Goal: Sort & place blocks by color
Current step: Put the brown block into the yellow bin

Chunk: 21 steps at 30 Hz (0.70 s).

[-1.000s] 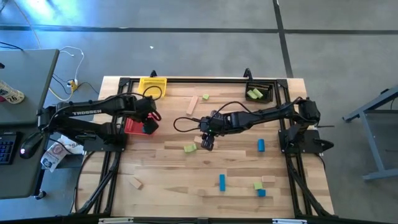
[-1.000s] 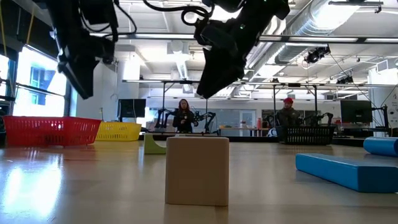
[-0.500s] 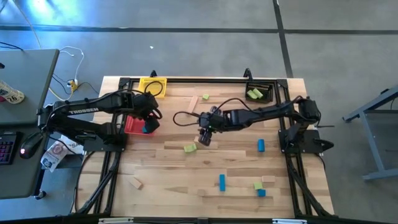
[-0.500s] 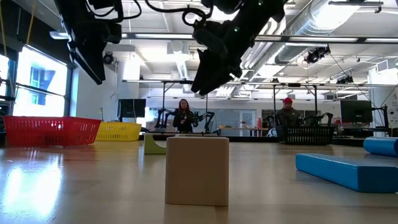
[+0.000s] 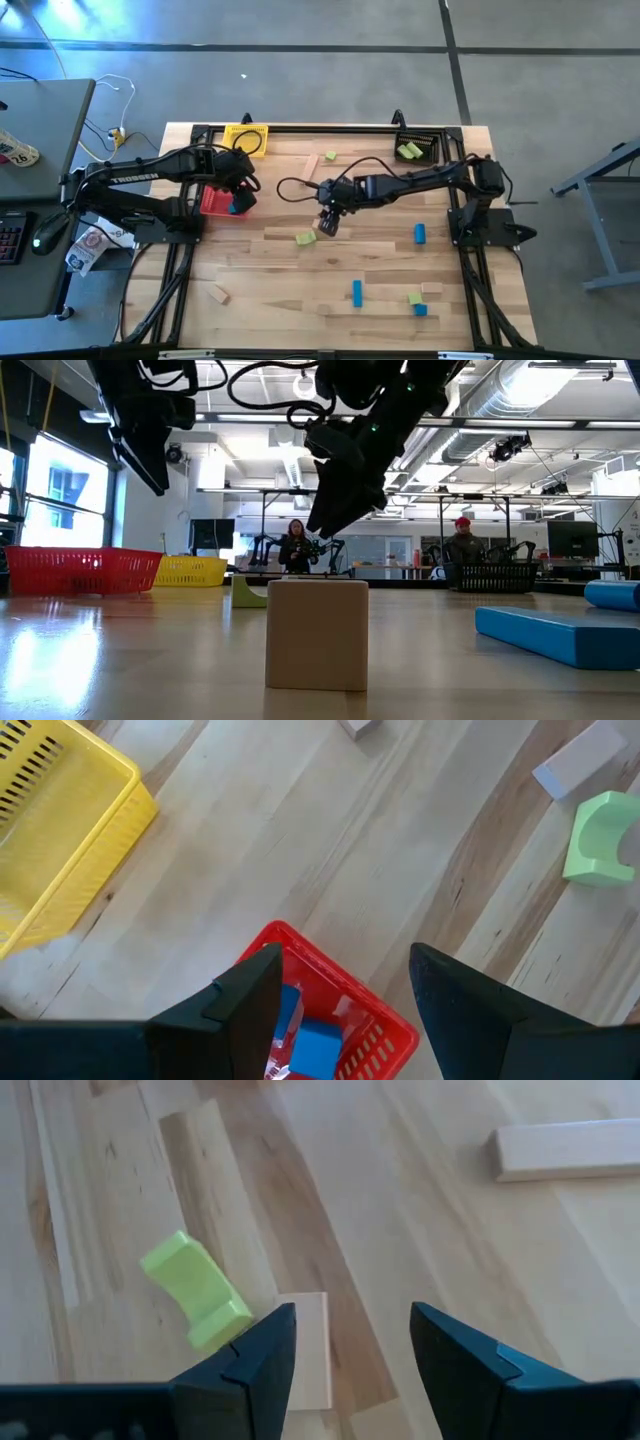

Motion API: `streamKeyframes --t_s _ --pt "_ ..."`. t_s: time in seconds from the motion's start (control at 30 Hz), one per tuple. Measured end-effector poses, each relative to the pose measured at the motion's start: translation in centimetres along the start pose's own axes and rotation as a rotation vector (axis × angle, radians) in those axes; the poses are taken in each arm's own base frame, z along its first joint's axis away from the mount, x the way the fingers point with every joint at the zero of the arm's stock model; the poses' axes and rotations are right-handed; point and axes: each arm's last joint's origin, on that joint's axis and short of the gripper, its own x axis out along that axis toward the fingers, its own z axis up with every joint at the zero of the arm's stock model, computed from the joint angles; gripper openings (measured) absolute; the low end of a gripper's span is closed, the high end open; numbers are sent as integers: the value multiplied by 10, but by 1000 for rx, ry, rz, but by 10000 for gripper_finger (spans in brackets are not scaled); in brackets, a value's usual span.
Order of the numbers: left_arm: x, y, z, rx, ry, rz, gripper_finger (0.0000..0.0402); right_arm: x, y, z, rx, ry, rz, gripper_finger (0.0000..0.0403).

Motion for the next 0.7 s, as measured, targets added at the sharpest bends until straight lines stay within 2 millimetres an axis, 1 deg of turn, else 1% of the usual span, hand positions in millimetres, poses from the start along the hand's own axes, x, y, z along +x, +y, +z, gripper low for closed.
streamKeyframes --t_s 0.23,0.47,0.57,0.7 --pt "0 0 0 0 -5 16 202 13 13 -11 -72 45 8 184" --pt "0 1 0 0 -7 23 202 27 30 -25 -282 76 -2 184" --pt "0 1 0 0 -7 23 202 30 34 -27 -301 69 -12 184" --pt "0 1 0 0 -7 25 202 30 34 -27 -276 70 -15 184"
